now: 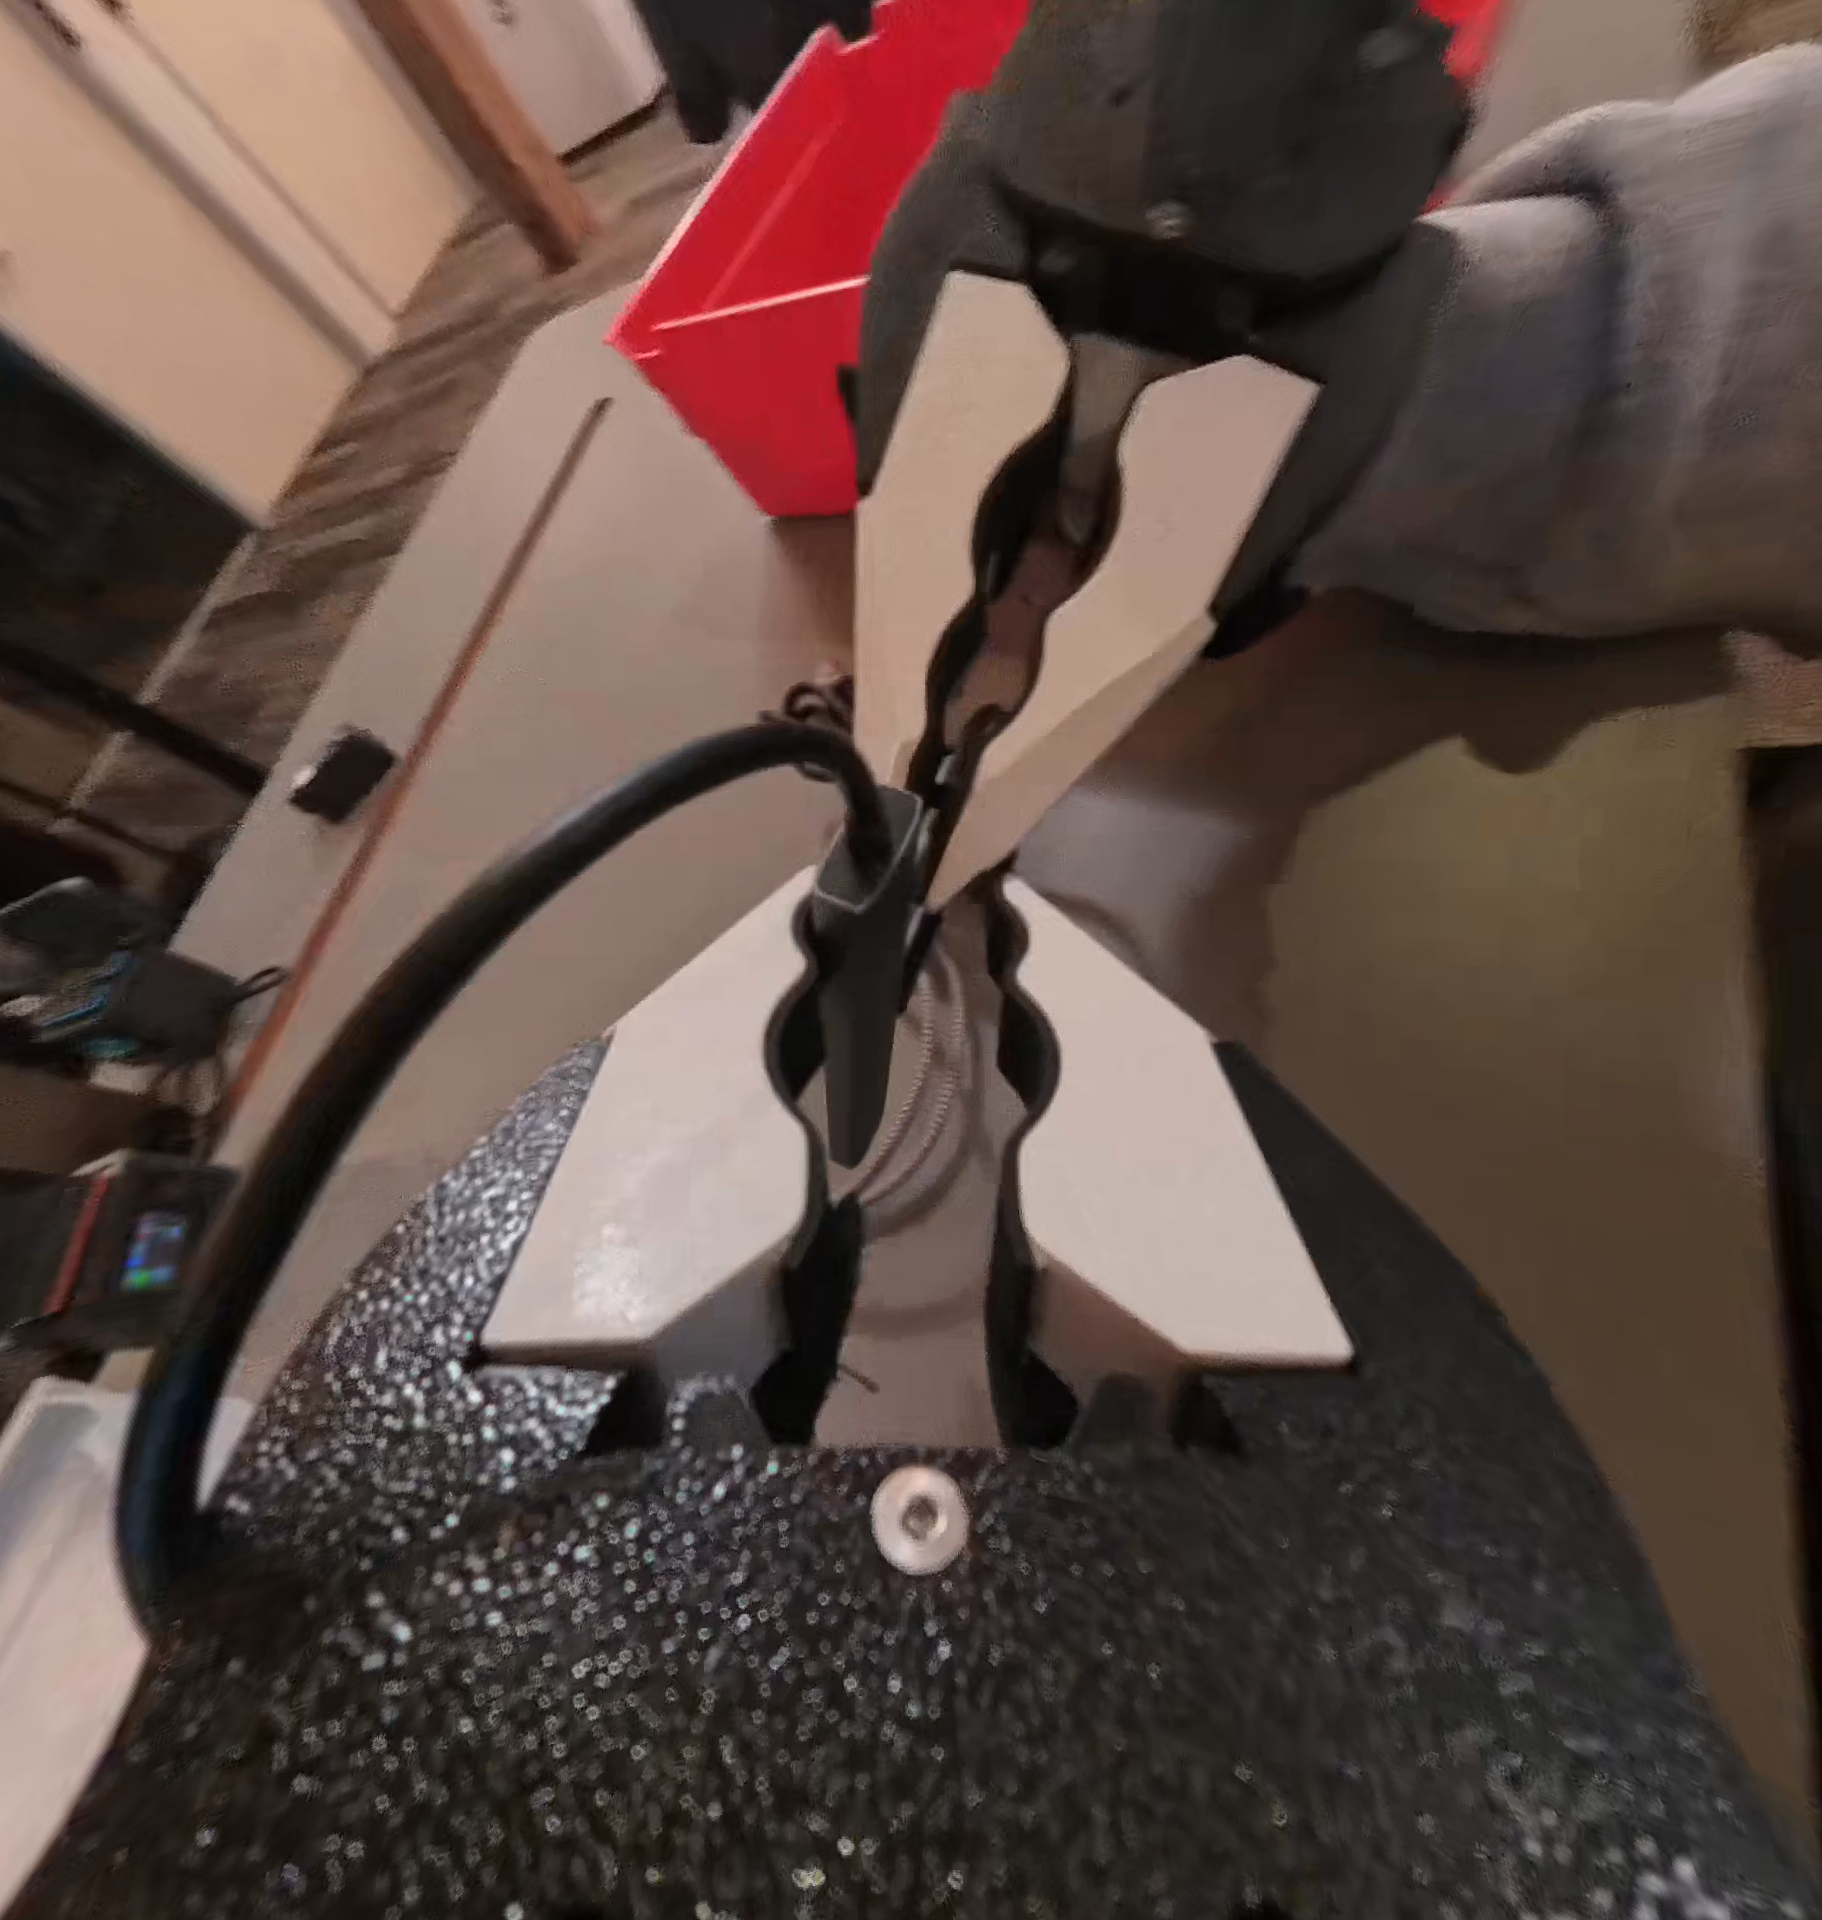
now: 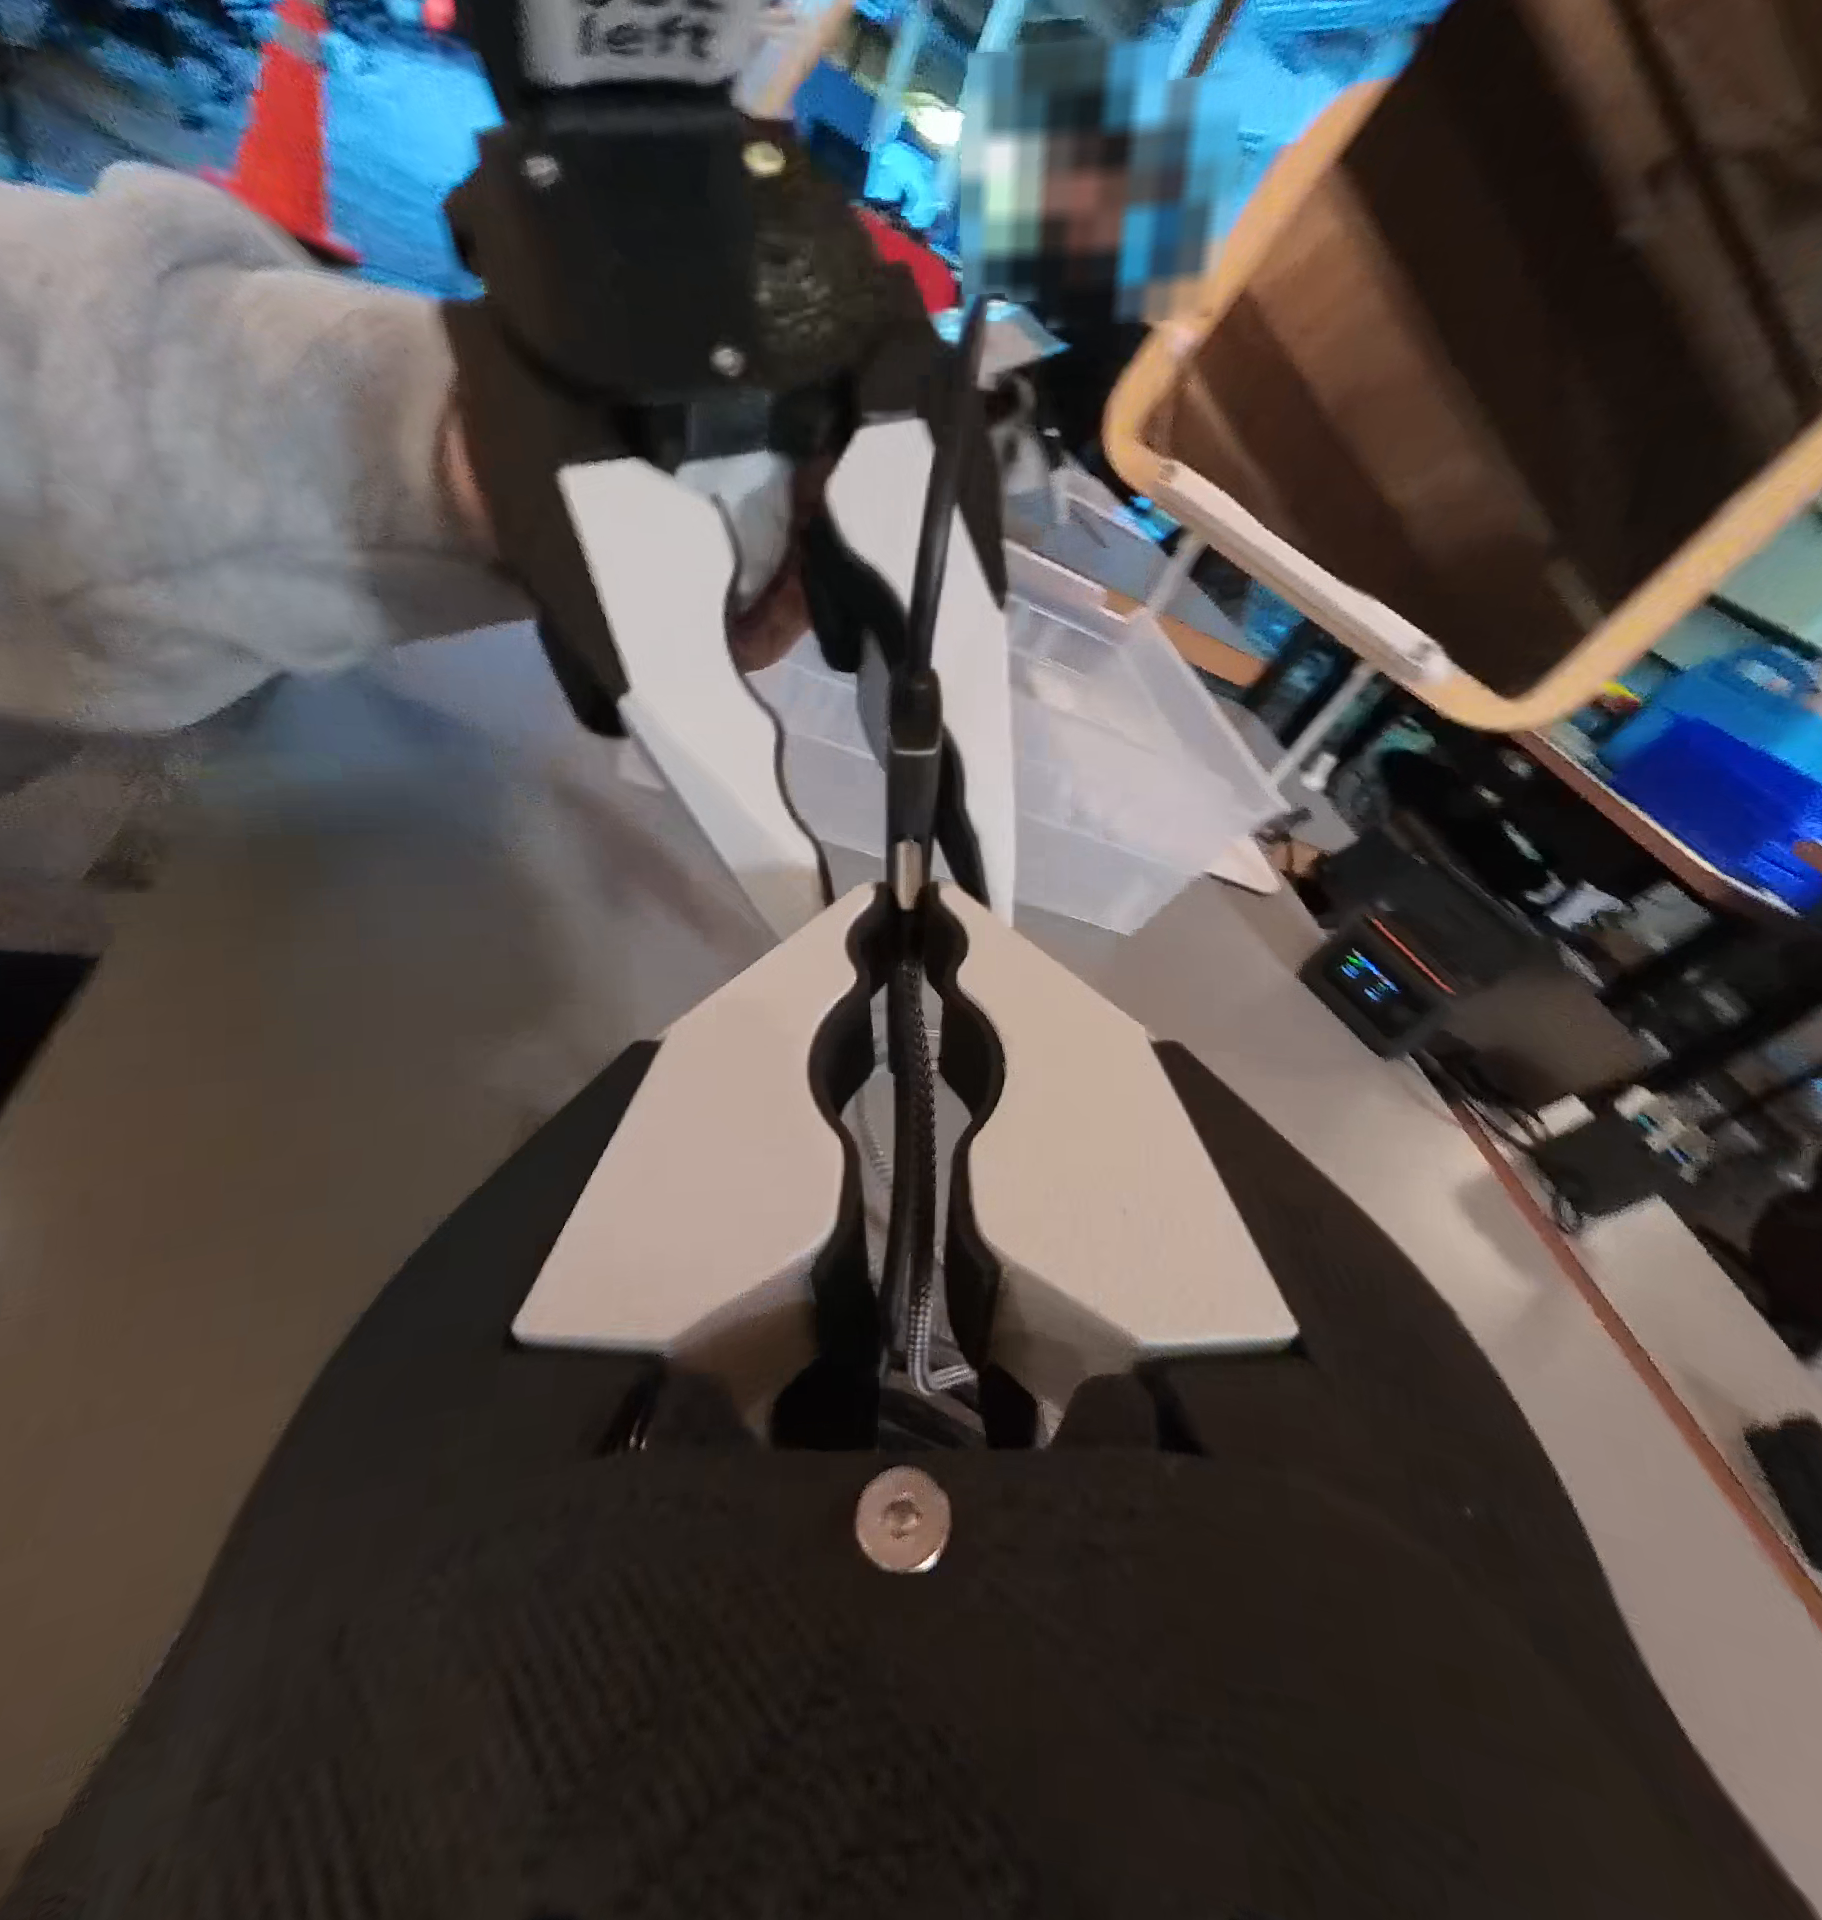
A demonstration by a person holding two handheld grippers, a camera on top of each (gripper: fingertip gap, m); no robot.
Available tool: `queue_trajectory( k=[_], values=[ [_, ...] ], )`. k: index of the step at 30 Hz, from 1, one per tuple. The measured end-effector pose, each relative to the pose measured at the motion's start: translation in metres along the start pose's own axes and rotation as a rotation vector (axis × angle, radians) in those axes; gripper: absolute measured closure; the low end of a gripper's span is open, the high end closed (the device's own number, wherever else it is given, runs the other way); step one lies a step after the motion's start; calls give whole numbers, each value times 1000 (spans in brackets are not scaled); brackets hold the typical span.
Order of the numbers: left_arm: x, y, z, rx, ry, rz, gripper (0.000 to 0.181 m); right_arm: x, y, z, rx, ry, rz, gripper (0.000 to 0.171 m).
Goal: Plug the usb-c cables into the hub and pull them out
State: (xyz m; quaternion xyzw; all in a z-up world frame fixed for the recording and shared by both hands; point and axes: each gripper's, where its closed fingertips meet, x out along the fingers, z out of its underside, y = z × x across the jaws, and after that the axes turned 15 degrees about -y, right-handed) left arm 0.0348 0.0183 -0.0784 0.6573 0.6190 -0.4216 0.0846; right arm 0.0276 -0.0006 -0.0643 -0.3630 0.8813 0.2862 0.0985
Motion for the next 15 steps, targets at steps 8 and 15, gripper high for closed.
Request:
queue_trajectory(
  k=[8, 15],
  values=[
    [-46, 32, 1, -38, 138, 197, 163, -9, -37, -20, -58, -42, -134, 167],
    [-57, 40, -11, -67, 206, 258, 172, -20, -48, -31, -80, -75, -194, 168]
  ],
)
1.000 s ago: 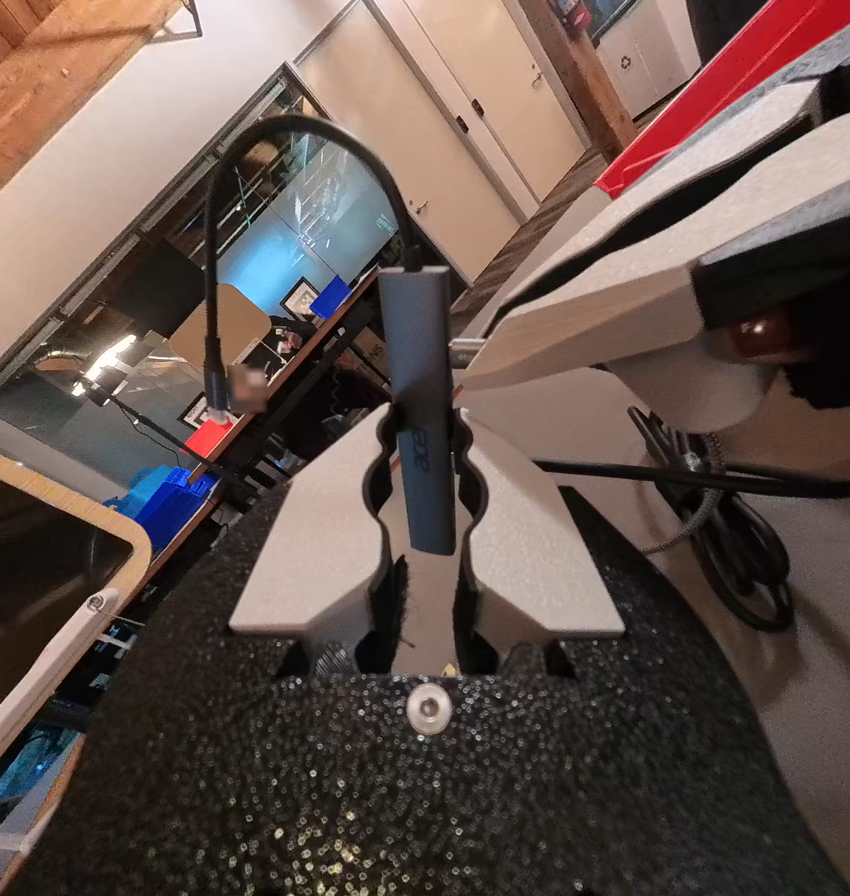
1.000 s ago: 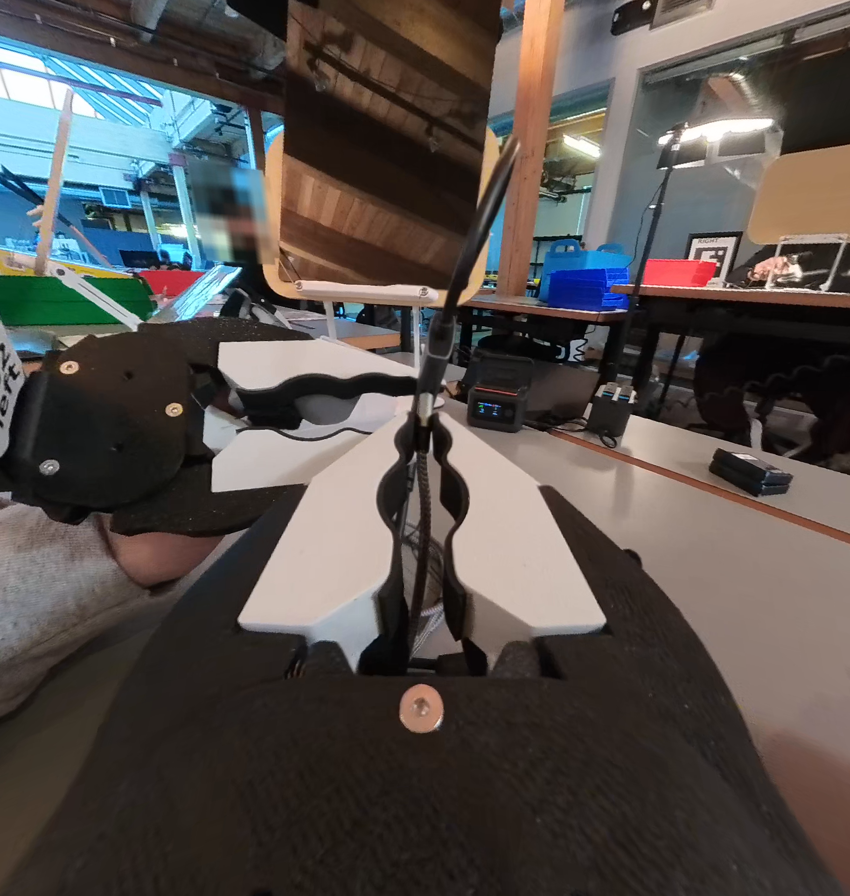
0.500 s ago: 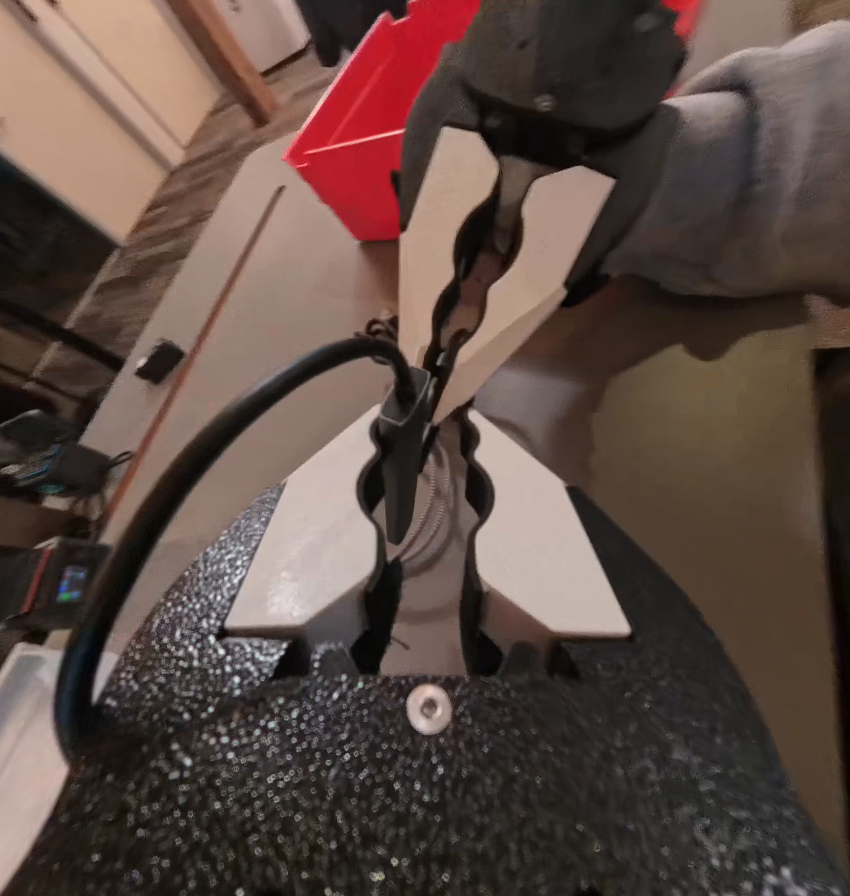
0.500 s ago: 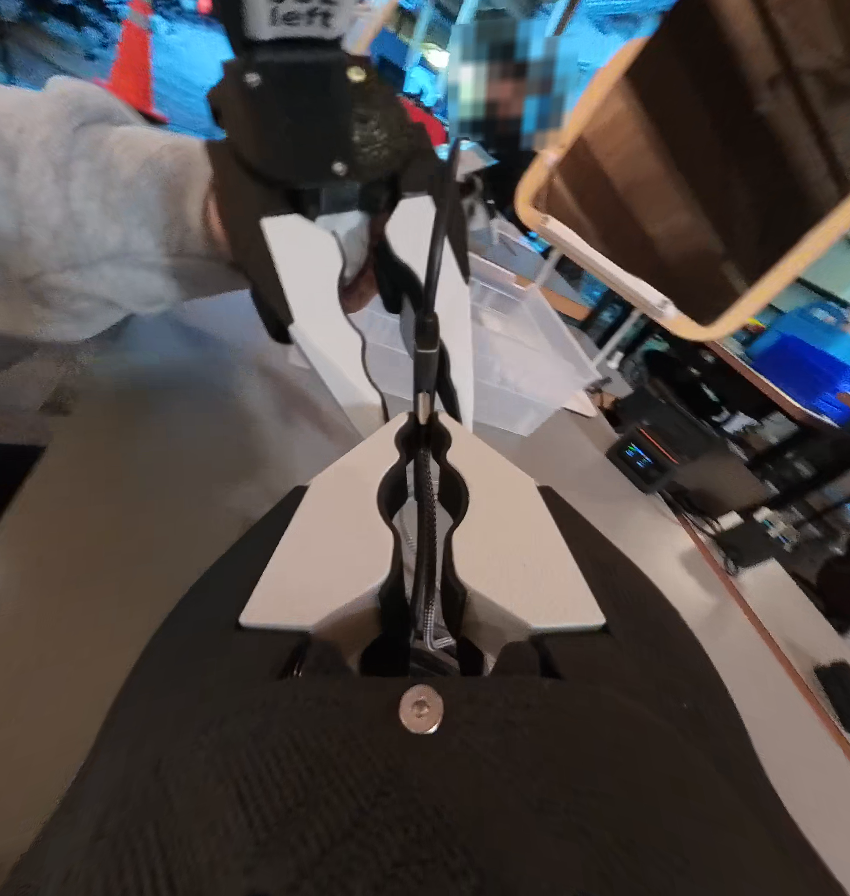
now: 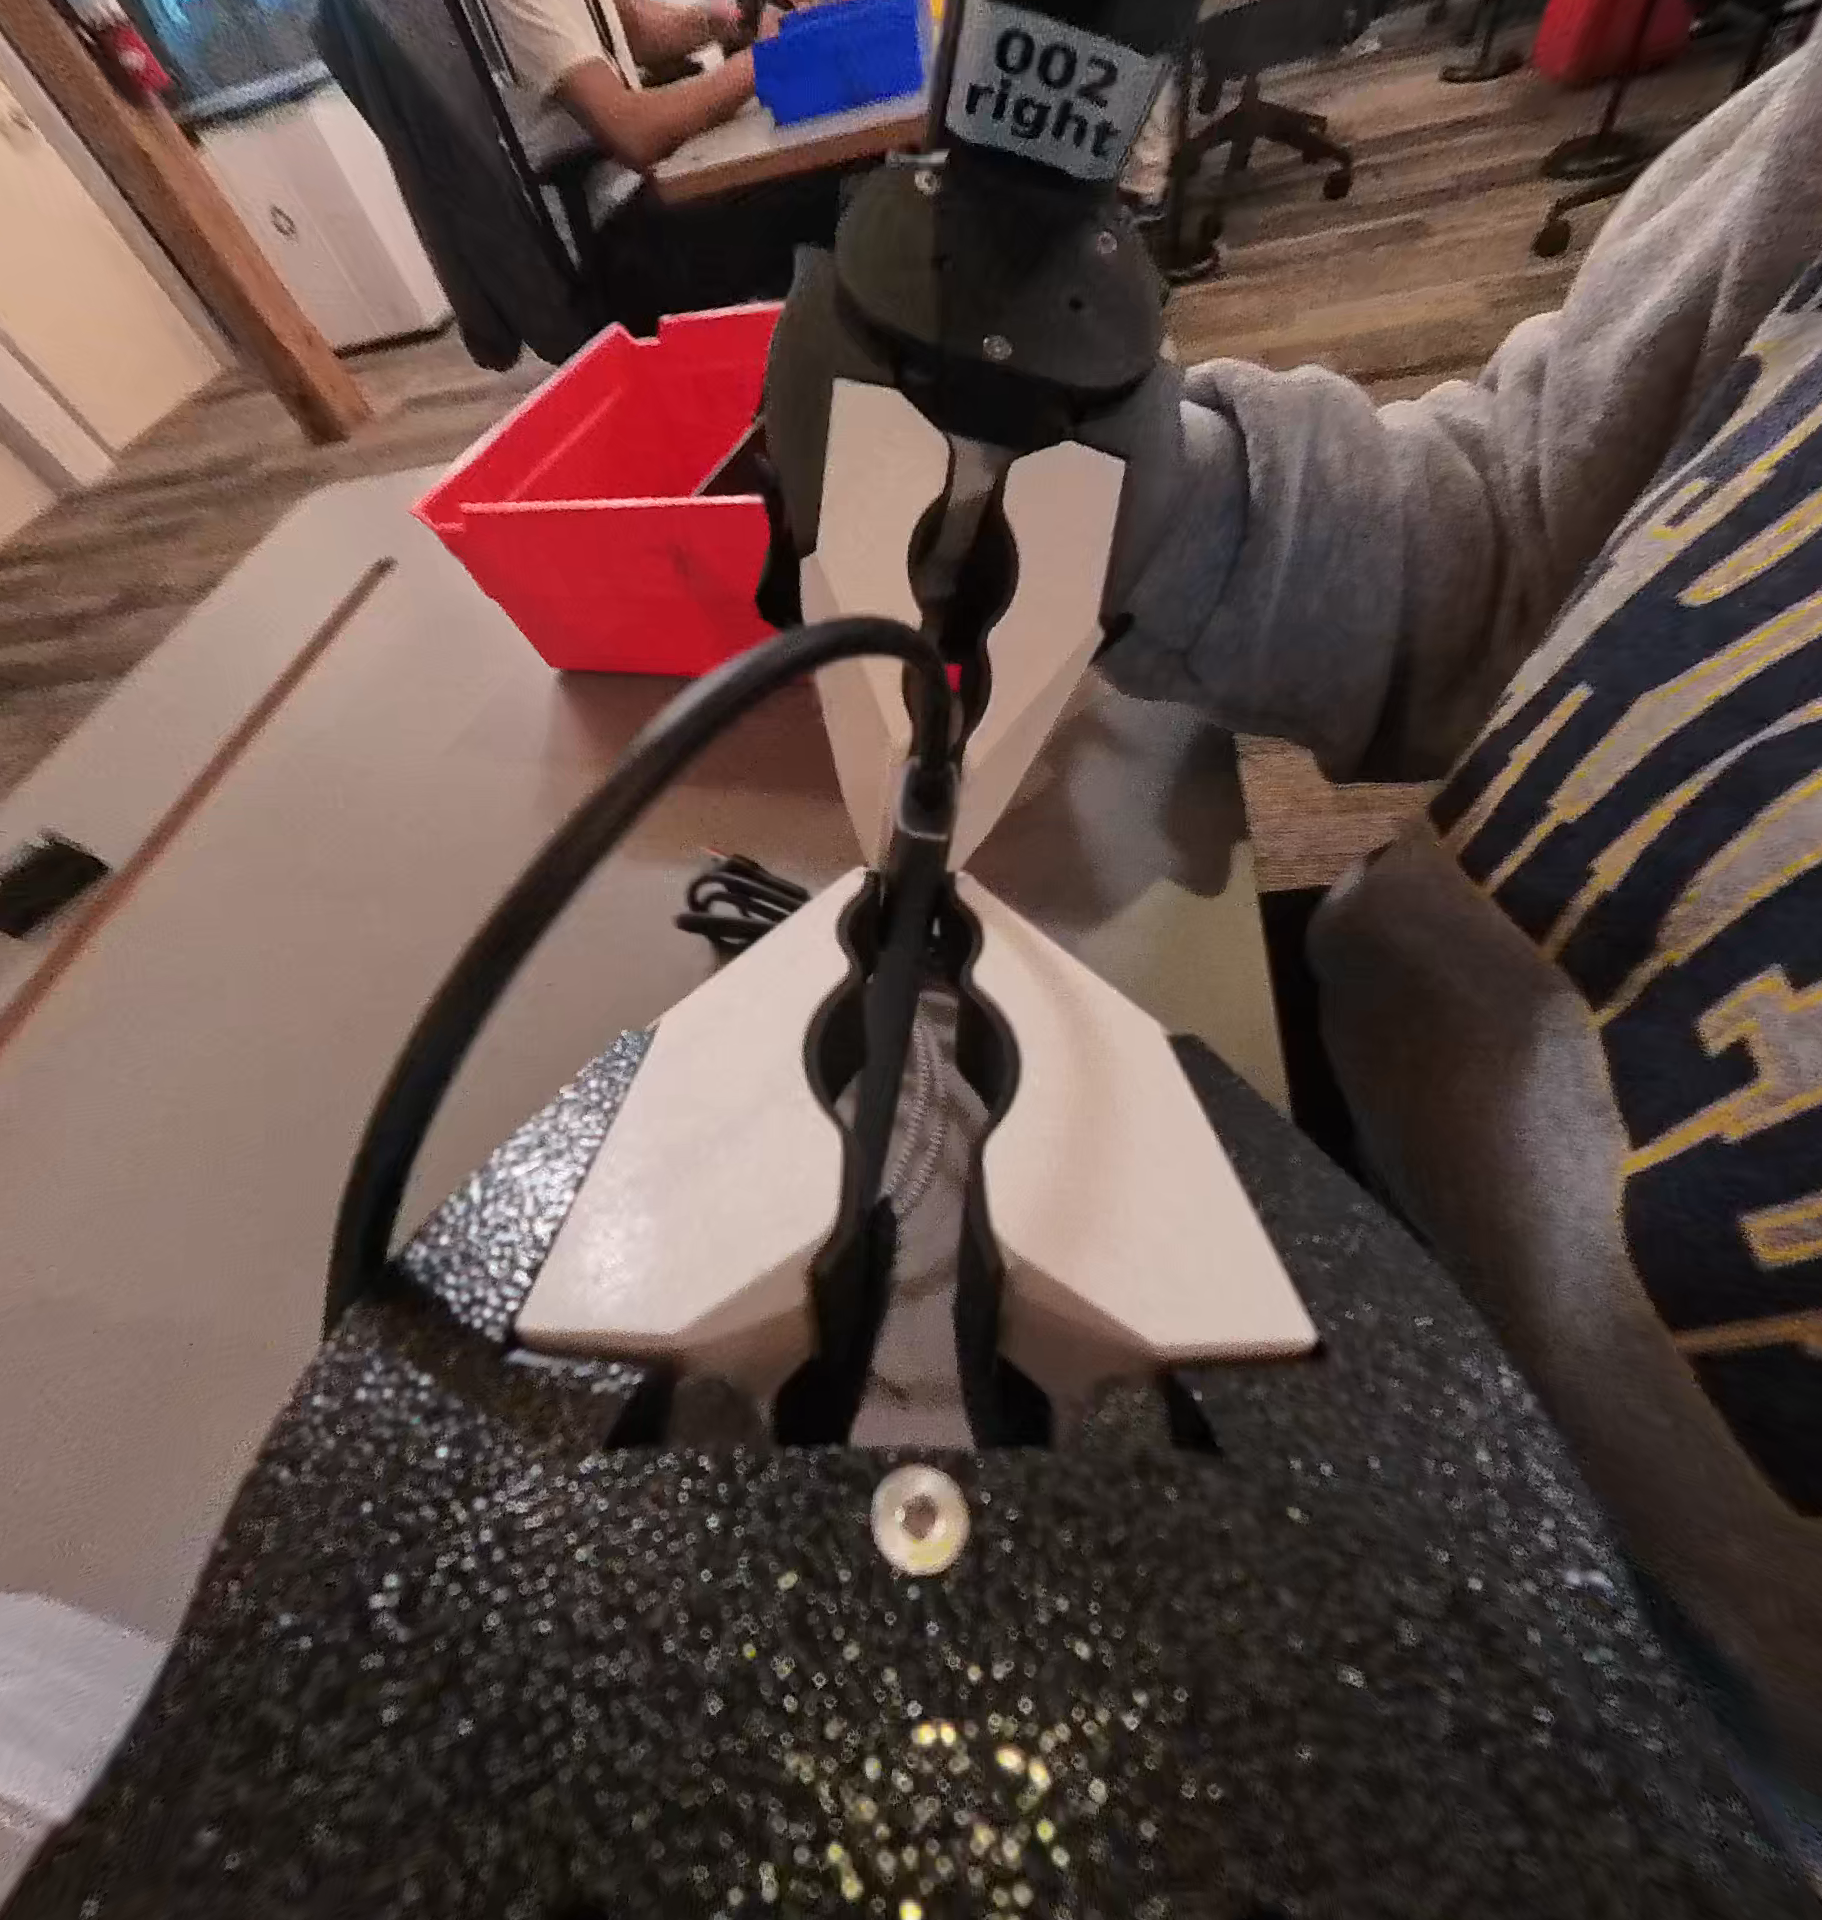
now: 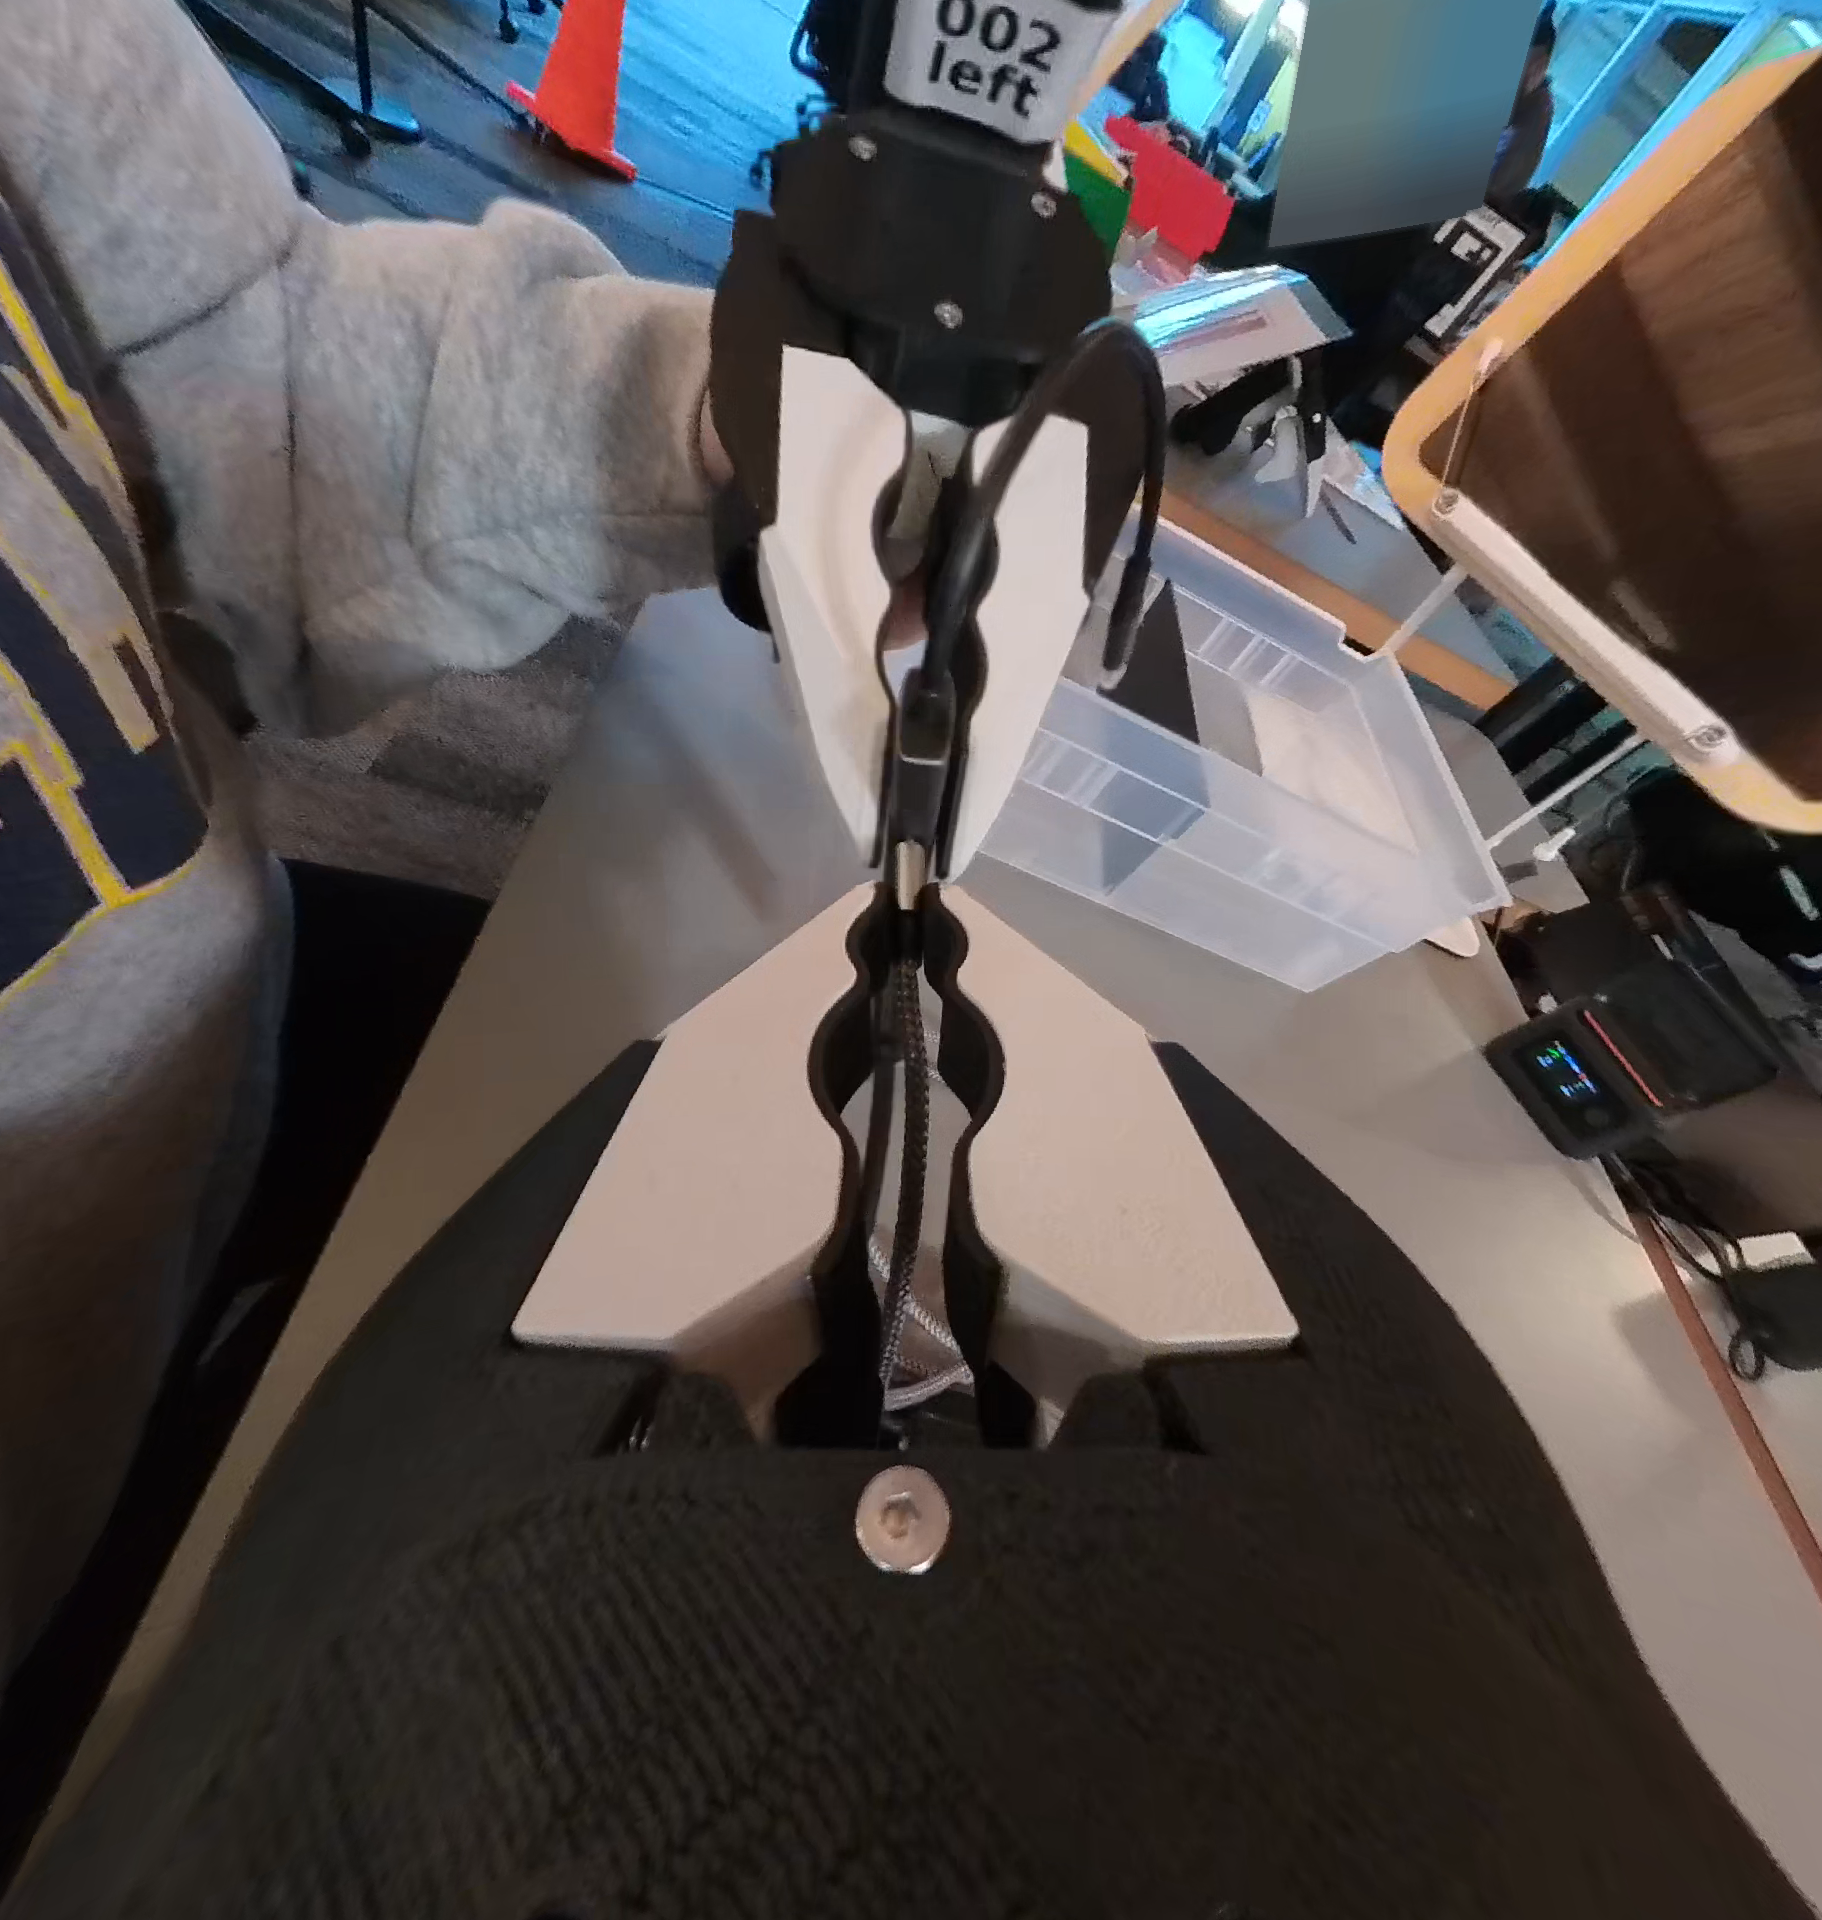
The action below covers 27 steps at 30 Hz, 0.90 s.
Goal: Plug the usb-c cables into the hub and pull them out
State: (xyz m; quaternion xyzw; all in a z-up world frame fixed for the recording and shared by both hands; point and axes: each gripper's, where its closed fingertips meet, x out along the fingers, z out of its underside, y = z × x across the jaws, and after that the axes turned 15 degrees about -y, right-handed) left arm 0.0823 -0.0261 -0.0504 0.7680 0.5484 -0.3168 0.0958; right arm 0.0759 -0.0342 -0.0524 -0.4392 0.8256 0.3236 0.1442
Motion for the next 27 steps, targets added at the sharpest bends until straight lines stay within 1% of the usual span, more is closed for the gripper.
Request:
queue_trajectory(
  k=[3, 5, 6, 7, 8, 9, 10, 12, 15, 17, 19, 21, 23, 27],
  values=[
    [-5, 4, -5, 69, 7, -41, 173, -5, -2, -6, -10, -3, -10, 168],
    [-14, 5, -6, 105, -1, -77, 173, -11, 0, -9, -40, -35, 29, 168],
    [-27, -3, 1, 84, -6, -120, 173, -22, 12, -3, -39, -73, 101, 168],
    [-46, -10, 5, 35, 42, -136, 174, -42, 24, 0, -14, -61, 158, 168],
    [-62, -14, 6, -14, 110, -126, 174, -66, 32, -4, 32, -1, 179, 168],
    [-70, -17, 7, -41, 140, -133, 174, -88, 39, -10, 61, 45, 211, 168],
    [-70, -18, 9, -42, 140, -151, 174, -106, 48, -13, 69, 50, 269, 168],
    [-59, -19, 8, -36, 128, -168, 174, -136, 68, -23, 60, 18, 422, 167],
    [-50, -29, 8, -84, 135, -215, 174, -188, 93, -43, 27, -22, 634, 167],
    [-49, -39, 13, -125, 128, -276, 174, -222, 103, -53, 13, -44, 708, 167],
    [-48, -46, 20, -145, 96, -331, 174, -253, 115, -55, 8, -89, 791, 168],
    [-46, -47, 22, -147, 96, -343, 175, -276, 123, -50, 40, -128, 819, 168],
    [-43, -44, 16, -156, 139, -325, 174, -291, 128, -36, 73, -180, 832, 168],
    [-29, -41, 11, -149, 143, -302, 174, -306, 133, 8, 180, -255, 848, 168]
  ],
)
